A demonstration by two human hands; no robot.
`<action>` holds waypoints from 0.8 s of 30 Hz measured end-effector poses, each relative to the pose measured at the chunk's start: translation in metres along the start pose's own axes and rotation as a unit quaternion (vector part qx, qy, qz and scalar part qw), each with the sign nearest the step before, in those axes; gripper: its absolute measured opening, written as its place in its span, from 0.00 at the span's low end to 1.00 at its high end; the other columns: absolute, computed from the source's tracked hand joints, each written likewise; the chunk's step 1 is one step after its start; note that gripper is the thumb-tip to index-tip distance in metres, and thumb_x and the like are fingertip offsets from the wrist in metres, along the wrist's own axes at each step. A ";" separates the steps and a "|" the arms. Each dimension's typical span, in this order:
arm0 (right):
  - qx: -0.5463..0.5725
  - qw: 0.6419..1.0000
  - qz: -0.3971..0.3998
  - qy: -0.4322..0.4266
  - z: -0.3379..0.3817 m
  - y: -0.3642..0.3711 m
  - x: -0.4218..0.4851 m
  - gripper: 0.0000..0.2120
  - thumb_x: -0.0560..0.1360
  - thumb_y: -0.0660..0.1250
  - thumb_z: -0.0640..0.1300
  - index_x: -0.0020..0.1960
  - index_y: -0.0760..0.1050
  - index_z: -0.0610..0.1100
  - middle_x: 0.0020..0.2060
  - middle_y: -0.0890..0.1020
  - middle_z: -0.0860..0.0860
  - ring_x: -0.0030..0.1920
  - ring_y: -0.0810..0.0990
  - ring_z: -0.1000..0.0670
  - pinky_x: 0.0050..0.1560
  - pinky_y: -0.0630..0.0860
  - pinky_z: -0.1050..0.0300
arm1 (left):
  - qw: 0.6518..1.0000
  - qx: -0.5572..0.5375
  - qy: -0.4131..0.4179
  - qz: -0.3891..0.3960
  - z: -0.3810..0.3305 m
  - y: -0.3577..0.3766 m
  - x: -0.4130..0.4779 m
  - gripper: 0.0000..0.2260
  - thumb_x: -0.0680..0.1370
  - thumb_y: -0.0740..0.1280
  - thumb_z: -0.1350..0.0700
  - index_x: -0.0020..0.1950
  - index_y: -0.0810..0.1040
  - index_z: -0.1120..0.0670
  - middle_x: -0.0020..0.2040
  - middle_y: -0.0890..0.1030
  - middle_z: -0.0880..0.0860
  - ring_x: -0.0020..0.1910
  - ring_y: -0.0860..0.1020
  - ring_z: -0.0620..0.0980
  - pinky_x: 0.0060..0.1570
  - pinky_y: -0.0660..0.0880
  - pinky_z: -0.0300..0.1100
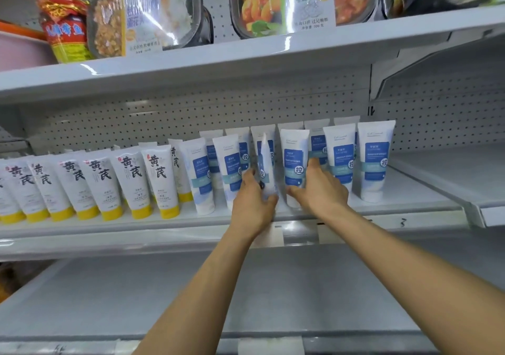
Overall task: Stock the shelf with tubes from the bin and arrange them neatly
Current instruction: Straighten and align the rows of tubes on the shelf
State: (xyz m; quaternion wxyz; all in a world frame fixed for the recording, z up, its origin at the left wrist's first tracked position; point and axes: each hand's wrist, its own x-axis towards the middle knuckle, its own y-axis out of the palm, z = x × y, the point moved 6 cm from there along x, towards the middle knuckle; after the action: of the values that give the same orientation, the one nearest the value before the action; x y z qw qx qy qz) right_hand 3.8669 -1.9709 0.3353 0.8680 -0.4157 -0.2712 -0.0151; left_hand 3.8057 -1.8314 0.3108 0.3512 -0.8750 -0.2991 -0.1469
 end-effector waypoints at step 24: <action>-0.068 0.997 -0.010 -0.031 0.006 0.004 -0.014 0.29 0.72 0.69 0.58 0.63 0.64 0.40 0.56 0.79 0.45 0.57 0.78 0.42 0.47 0.73 0.49 | 0.995 0.061 0.039 -0.065 -0.003 0.001 -0.010 0.28 0.75 0.68 0.55 0.71 0.59 0.54 0.62 0.78 0.53 0.59 0.78 0.54 0.53 0.72 0.46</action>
State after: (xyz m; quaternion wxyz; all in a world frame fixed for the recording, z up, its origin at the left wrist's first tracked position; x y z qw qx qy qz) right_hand 3.8534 -1.9669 0.3292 0.8284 -0.4716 -0.3008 -0.0290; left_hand 3.7987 -1.8386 0.3078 0.4047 -0.8244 -0.3498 -0.1849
